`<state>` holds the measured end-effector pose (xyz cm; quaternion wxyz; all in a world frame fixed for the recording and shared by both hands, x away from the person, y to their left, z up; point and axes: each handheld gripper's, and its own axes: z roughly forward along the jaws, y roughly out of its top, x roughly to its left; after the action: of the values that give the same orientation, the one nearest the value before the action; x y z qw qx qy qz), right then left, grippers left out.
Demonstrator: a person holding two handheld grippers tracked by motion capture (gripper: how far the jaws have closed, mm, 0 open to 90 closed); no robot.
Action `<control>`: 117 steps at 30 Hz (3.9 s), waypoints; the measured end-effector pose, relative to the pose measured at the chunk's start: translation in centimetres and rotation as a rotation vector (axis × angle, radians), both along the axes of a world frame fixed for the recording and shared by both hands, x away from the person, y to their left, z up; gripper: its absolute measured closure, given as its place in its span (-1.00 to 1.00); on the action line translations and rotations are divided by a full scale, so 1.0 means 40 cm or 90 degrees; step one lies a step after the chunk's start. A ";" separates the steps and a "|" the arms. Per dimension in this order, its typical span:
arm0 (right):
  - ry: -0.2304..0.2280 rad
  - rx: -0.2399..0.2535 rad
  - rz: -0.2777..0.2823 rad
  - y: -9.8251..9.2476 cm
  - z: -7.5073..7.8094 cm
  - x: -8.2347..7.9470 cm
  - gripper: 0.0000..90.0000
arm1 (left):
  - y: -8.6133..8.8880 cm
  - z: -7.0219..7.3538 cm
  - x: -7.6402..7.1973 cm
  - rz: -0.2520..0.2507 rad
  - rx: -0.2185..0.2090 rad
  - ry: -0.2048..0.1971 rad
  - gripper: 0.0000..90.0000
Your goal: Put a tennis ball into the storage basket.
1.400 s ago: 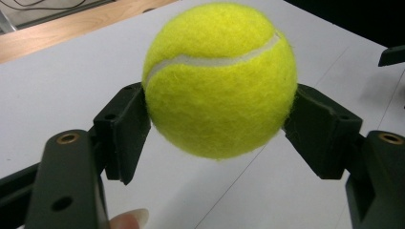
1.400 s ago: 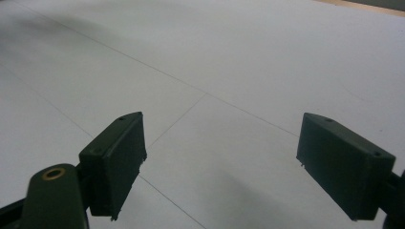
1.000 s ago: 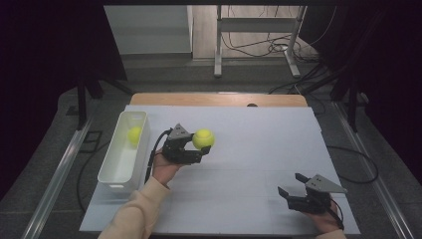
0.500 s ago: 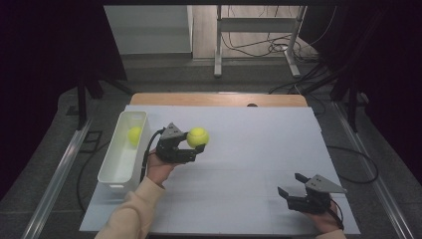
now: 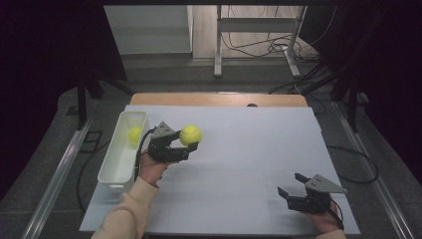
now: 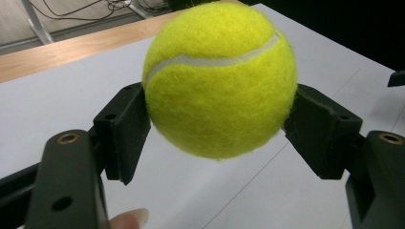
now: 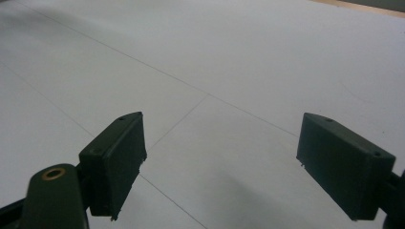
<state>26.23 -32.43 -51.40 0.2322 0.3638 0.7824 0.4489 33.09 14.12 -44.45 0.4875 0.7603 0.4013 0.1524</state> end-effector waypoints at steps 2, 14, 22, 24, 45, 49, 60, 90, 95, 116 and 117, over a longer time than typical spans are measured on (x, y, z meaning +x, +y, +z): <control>0.000 0.000 0.000 0.000 0.000 0.000 -0.62 | 0.007 0.001 -0.001 0.004 -0.002 0.000 -0.41; 0.000 -0.002 0.000 0.001 0.000 0.000 -0.62 | 0.047 0.003 -0.012 0.025 -0.014 -0.003 -0.41; 0.000 -0.003 0.000 0.001 -0.001 0.001 -0.62 | 0.070 0.005 -0.017 0.040 -0.020 -0.005 -0.41; 0.000 -0.003 0.000 0.001 -0.001 0.001 -0.62 | 0.076 0.006 -0.020 0.044 -0.022 -0.006 -0.41; 0.000 -0.004 -0.001 0.002 -0.001 0.000 -0.62 | 0.141 0.019 -0.036 0.082 -0.029 -0.015 -0.41; 0.000 -0.004 -0.001 0.003 0.000 0.000 -0.62 | 0.156 0.022 -0.040 0.092 -0.034 -0.016 -0.41; 0.001 -0.002 0.000 0.005 -0.001 0.001 -0.62 | 0.208 0.031 -0.051 0.125 -0.036 -0.024 -0.41; 0.000 -0.007 0.002 0.005 -0.001 0.001 -0.62 | 0.315 0.027 -0.083 0.188 -0.023 -0.021 -0.41; 0.001 -0.007 0.002 0.006 -0.001 0.001 -0.62 | 0.335 0.030 -0.088 0.201 -0.008 -0.019 -0.41; 0.001 -0.007 0.004 0.010 -0.002 0.002 -0.62 | 0.385 0.020 -0.100 0.237 0.005 -0.003 -0.41; 0.001 -0.007 0.004 0.010 -0.002 0.002 -0.62 | 0.385 0.020 -0.100 0.237 0.007 -0.003 -0.41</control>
<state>26.31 -32.04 -51.47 0.2323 0.3600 0.7863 0.4452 29.10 29.52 -43.66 0.4479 0.6752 0.5331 0.2436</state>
